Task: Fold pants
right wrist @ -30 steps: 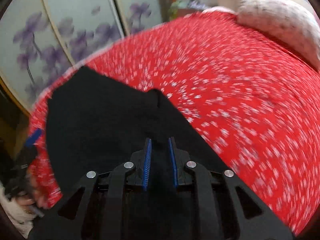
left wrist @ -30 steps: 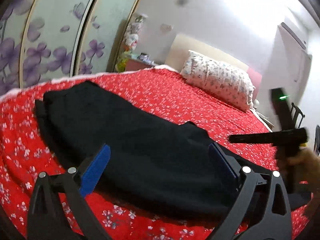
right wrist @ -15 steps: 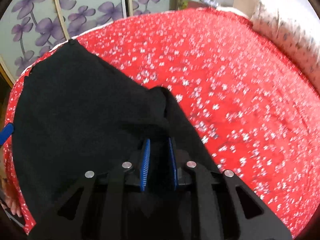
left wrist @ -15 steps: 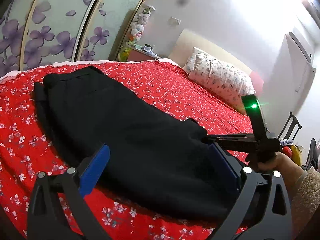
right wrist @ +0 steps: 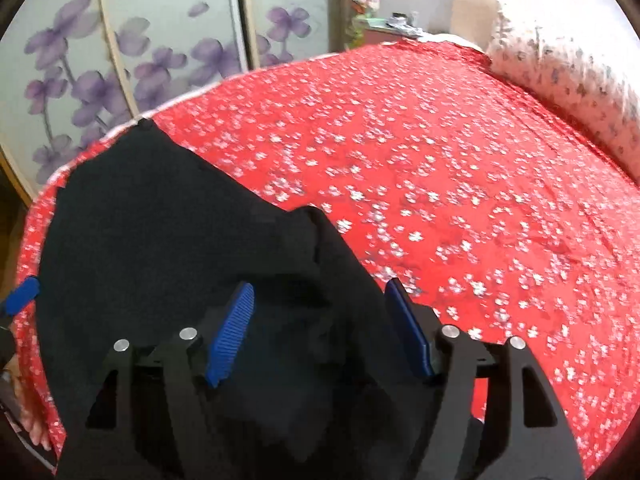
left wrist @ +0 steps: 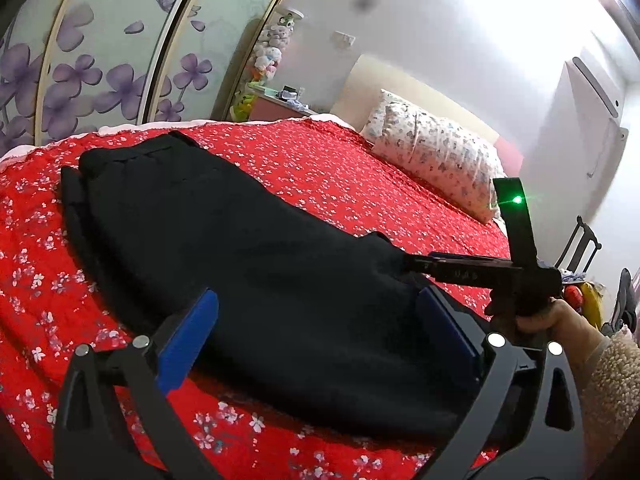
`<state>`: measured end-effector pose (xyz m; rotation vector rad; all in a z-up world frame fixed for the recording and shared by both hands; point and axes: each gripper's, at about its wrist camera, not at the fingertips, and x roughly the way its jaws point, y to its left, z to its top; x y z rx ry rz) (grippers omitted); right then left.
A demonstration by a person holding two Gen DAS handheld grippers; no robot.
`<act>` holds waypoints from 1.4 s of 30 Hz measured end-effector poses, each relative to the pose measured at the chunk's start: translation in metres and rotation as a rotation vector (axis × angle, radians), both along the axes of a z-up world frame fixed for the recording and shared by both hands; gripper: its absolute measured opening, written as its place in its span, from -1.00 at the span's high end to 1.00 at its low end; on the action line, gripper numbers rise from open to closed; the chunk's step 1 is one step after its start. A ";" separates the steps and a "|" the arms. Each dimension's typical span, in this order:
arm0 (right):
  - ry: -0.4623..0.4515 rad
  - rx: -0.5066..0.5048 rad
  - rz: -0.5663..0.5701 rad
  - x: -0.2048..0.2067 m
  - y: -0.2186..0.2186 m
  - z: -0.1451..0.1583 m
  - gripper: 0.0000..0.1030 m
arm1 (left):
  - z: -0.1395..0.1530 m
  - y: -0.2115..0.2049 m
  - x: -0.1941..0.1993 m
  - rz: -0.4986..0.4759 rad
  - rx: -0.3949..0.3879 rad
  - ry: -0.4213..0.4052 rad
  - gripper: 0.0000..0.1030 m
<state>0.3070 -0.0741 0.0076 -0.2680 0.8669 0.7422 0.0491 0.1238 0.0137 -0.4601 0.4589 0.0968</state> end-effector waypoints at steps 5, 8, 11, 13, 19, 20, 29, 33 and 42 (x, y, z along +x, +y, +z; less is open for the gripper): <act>0.065 -0.016 0.018 0.011 0.003 -0.012 -0.03 | 0.000 0.000 0.001 -0.001 0.001 0.002 -0.95; 0.089 -0.013 0.020 0.016 0.006 -0.021 0.08 | -0.001 -0.001 0.001 -0.002 -0.002 0.005 -0.95; 0.097 0.006 0.071 0.009 0.012 -0.024 0.63 | -0.001 0.000 0.001 -0.004 -0.006 0.008 -0.96; 0.067 -0.024 0.100 0.003 0.016 -0.023 0.79 | -0.002 0.000 0.002 -0.005 -0.010 0.011 -0.96; -0.091 -0.061 -0.002 0.012 0.024 0.003 0.91 | -0.002 0.001 0.003 -0.004 -0.009 0.013 -0.96; -0.112 -0.077 -0.027 0.016 0.026 0.004 0.91 | -0.002 0.001 0.003 -0.003 -0.010 0.014 -0.96; -0.096 -0.159 -0.153 0.021 0.019 -0.011 0.79 | -0.003 0.007 0.004 -0.006 -0.031 0.011 -0.96; 0.025 0.094 -0.219 0.011 -0.027 0.015 -0.41 | -0.005 0.013 0.002 -0.003 -0.065 -0.004 -0.96; 0.335 0.302 -0.670 -0.003 -0.138 -0.026 0.03 | -0.009 0.023 0.003 -0.018 -0.119 -0.023 -0.96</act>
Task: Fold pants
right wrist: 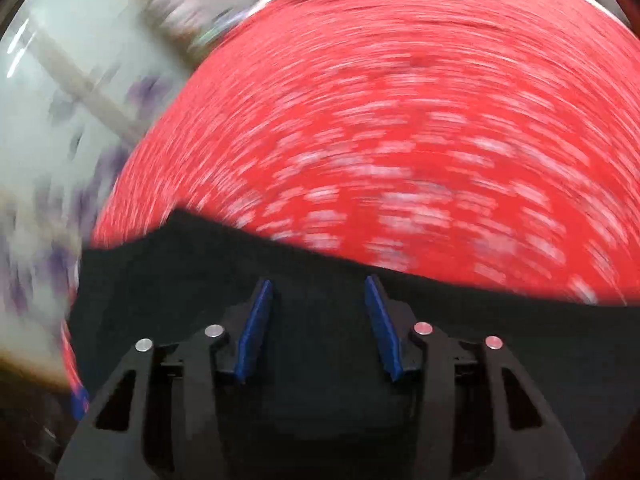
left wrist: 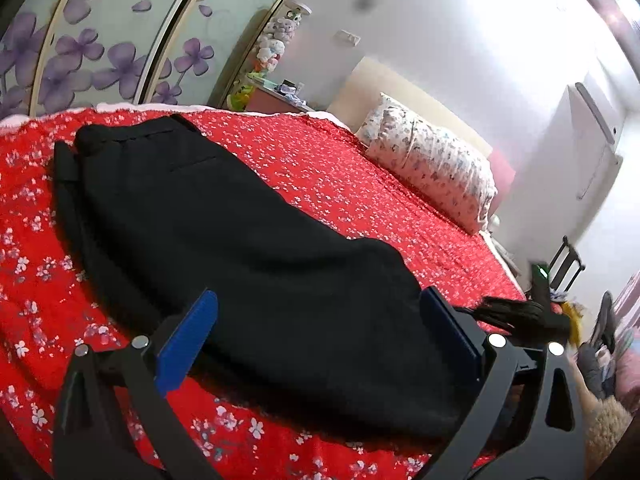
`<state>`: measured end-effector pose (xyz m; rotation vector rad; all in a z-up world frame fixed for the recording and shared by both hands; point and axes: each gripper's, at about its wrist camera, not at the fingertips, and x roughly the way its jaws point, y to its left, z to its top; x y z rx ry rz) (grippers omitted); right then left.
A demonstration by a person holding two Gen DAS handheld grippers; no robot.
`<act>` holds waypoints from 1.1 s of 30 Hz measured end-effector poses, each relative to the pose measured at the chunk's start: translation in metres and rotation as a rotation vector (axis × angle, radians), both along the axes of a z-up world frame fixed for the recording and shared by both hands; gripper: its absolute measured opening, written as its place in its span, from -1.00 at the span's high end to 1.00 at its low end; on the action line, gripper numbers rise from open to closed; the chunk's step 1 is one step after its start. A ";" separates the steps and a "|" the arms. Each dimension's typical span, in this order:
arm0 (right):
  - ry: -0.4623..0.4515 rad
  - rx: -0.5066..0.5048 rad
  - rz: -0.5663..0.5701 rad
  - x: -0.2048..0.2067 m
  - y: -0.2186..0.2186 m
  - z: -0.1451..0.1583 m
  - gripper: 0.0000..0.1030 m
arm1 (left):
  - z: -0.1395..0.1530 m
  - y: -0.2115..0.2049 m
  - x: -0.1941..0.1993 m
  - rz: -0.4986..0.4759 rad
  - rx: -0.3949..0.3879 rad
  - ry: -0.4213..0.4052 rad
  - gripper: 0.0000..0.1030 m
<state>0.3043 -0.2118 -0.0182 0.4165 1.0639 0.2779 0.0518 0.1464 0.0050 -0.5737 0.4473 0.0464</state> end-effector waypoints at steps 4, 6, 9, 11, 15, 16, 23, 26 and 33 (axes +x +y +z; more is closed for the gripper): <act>-0.078 0.042 -0.053 -0.059 -0.048 0.024 -0.10 | 0.003 0.020 -0.005 -0.012 -0.080 -0.007 -0.96; -0.159 0.090 -0.006 -0.107 -0.070 0.041 -0.41 | 0.009 0.044 -0.015 0.016 -0.149 -0.017 -0.96; -0.297 0.093 0.012 -0.176 -0.102 0.055 -0.63 | 0.014 0.102 -0.020 0.050 -0.286 -0.005 -0.93; -0.335 0.102 -0.002 -0.210 -0.125 0.054 -0.63 | 0.011 0.144 -0.017 0.070 -0.396 0.030 -0.90; -0.403 0.252 -0.082 -0.262 -0.178 0.033 -0.63 | 0.004 0.190 -0.003 0.091 -0.495 0.123 -0.87; -0.419 0.302 -0.115 -0.271 -0.189 0.026 -0.63 | 0.000 0.196 0.002 0.086 -0.514 0.146 -0.86; -0.410 0.504 -0.236 -0.273 -0.231 -0.011 -0.63 | -0.017 0.195 0.022 0.054 -0.593 0.185 -0.80; -0.418 0.512 -0.207 -0.274 -0.231 -0.013 -0.63 | -0.020 0.197 0.029 0.074 -0.587 0.180 -0.80; -0.383 0.453 -0.121 -0.268 -0.207 -0.015 -0.63 | -0.031 0.203 0.048 0.159 -0.606 0.238 0.67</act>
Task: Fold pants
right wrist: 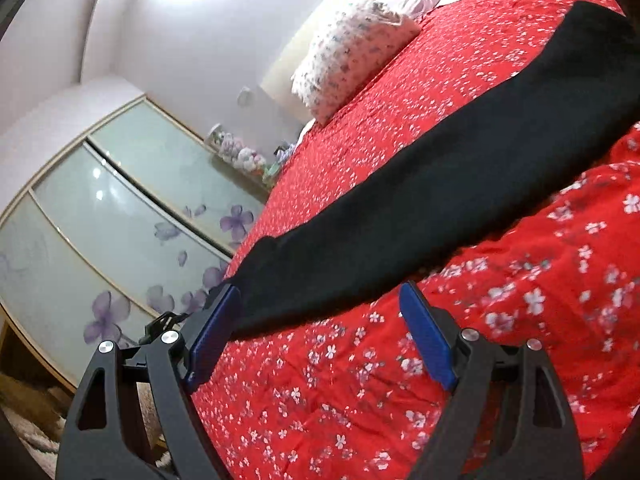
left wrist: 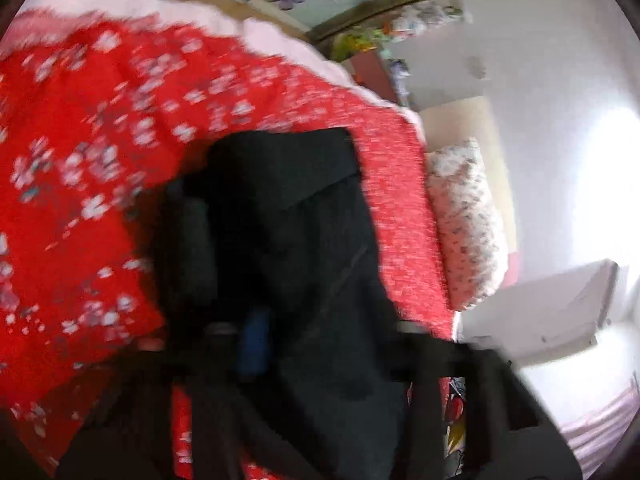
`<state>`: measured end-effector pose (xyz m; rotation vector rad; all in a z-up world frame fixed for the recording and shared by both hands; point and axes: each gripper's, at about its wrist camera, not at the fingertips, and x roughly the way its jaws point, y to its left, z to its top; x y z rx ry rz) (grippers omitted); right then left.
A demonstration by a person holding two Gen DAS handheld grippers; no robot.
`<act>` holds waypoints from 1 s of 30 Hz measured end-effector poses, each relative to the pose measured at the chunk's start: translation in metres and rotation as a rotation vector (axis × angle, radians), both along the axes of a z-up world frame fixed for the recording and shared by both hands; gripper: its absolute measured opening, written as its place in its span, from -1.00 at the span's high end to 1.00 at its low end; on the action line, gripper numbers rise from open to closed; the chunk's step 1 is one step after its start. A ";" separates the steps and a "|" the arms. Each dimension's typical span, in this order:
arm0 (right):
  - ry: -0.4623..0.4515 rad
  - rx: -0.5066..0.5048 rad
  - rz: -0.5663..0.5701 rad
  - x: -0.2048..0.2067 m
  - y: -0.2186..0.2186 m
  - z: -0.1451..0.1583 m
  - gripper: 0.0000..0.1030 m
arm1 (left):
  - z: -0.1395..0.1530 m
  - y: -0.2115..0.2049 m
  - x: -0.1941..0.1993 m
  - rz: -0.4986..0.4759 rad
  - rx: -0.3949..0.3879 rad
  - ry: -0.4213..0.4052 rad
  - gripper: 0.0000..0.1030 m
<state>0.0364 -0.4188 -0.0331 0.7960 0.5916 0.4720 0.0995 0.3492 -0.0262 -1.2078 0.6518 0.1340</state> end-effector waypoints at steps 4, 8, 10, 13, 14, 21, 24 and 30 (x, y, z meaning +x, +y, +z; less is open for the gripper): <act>-0.001 0.006 0.008 -0.004 0.002 0.000 -0.63 | -0.006 0.001 -0.015 0.018 0.038 0.009 0.88; -0.005 0.018 0.009 -0.003 0.001 0.000 -0.63 | 0.009 -0.007 -0.026 0.017 0.128 -0.002 0.91; -0.008 0.019 0.018 -0.008 0.002 -0.002 -0.63 | 0.021 -0.014 -0.035 0.009 0.181 -0.020 0.92; -0.007 0.004 0.037 -0.005 0.005 -0.002 -0.63 | 0.022 -0.017 -0.045 0.001 0.256 -0.013 0.91; -0.003 -0.006 0.040 -0.004 0.006 -0.003 -0.63 | 0.019 -0.016 -0.044 -0.001 0.285 0.010 0.91; 0.013 0.021 -0.145 -0.013 -0.034 0.017 -0.63 | 0.010 -0.036 -0.040 -0.016 0.447 0.042 0.62; 0.015 0.036 -0.370 -0.022 -0.088 0.036 -0.63 | 0.027 -0.042 -0.059 0.031 0.462 0.009 -0.11; 0.192 0.023 -0.761 -0.030 -0.180 0.044 -0.39 | 0.048 -0.104 -0.101 -0.071 0.417 -0.164 -0.48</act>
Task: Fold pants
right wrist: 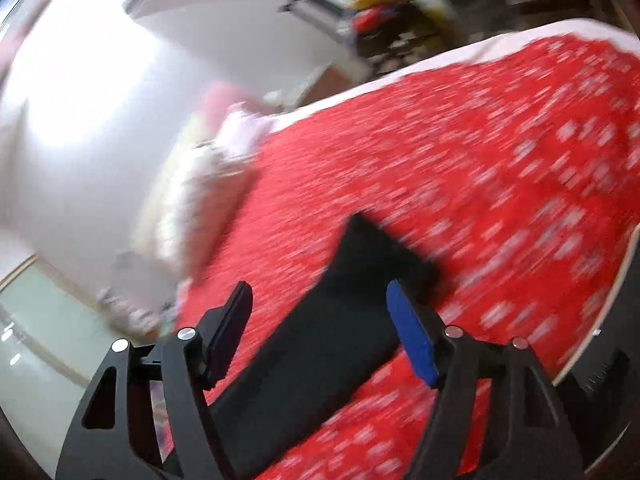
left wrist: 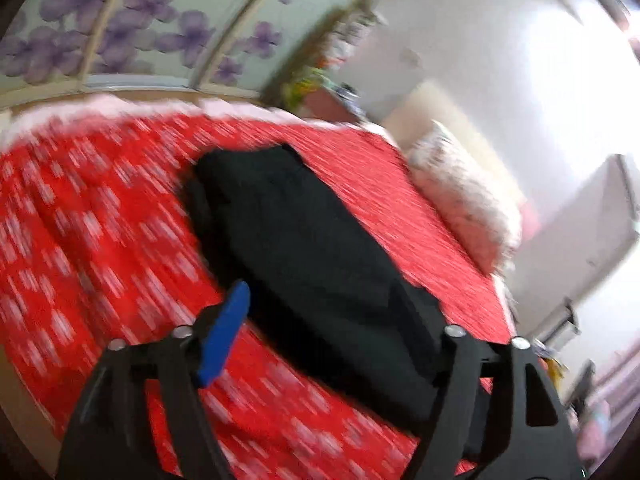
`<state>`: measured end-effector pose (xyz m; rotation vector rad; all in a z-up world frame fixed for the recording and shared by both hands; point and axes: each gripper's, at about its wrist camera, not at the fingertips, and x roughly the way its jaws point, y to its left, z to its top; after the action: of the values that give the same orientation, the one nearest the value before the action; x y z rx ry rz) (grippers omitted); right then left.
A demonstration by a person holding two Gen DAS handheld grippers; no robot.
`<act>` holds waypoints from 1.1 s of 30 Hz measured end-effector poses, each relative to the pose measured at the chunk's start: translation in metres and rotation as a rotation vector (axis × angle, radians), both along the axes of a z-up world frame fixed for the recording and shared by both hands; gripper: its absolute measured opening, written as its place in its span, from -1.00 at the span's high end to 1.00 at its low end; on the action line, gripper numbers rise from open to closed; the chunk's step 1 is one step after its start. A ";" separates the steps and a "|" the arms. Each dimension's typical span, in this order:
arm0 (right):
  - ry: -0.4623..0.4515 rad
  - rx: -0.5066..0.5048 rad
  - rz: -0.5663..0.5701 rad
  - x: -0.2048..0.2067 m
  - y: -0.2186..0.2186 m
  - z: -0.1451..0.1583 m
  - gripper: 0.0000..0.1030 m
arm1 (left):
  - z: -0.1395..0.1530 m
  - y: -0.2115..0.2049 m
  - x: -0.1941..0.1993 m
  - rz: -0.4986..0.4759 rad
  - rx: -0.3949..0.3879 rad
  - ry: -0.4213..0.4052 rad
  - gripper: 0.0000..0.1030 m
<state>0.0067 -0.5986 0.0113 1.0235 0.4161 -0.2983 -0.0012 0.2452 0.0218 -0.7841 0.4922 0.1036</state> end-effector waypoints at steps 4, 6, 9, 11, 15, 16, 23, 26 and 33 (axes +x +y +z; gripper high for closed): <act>0.124 -0.086 0.008 0.029 -0.018 0.004 -0.39 | -0.006 -0.047 -0.005 -0.146 0.022 -0.058 -0.49; 0.221 -0.214 0.066 0.059 -0.015 0.013 -0.39 | -0.013 -0.066 0.003 -0.211 0.075 -0.032 -0.49; 0.322 -0.389 0.147 0.100 -0.004 0.022 -0.39 | -0.019 -0.077 0.010 -0.259 0.093 -0.014 -0.49; 0.372 -0.442 0.180 0.123 0.000 0.020 -0.39 | -0.020 -0.078 0.013 -0.259 0.112 -0.014 -0.53; 0.466 -0.480 0.223 0.150 0.008 -0.004 -0.01 | -0.022 -0.081 0.017 -0.241 0.127 0.013 -0.56; 0.481 -0.501 0.246 0.152 0.014 -0.009 0.24 | -0.025 -0.081 0.019 -0.237 0.124 0.026 -0.56; 0.422 -0.765 0.308 0.133 0.052 -0.002 0.88 | -0.030 -0.073 0.022 -0.231 0.111 0.037 -0.60; 0.330 -0.744 0.248 0.130 0.043 0.021 0.88 | -0.028 -0.078 0.023 -0.234 0.135 0.041 -0.63; 0.633 -0.772 0.326 0.173 0.042 -0.030 0.85 | -0.026 -0.084 0.026 -0.237 0.159 0.050 -0.63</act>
<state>0.1797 -0.5569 -0.0190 0.0754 0.9366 -0.4400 0.0249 0.1610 -0.0045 -0.5641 0.6129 -0.0580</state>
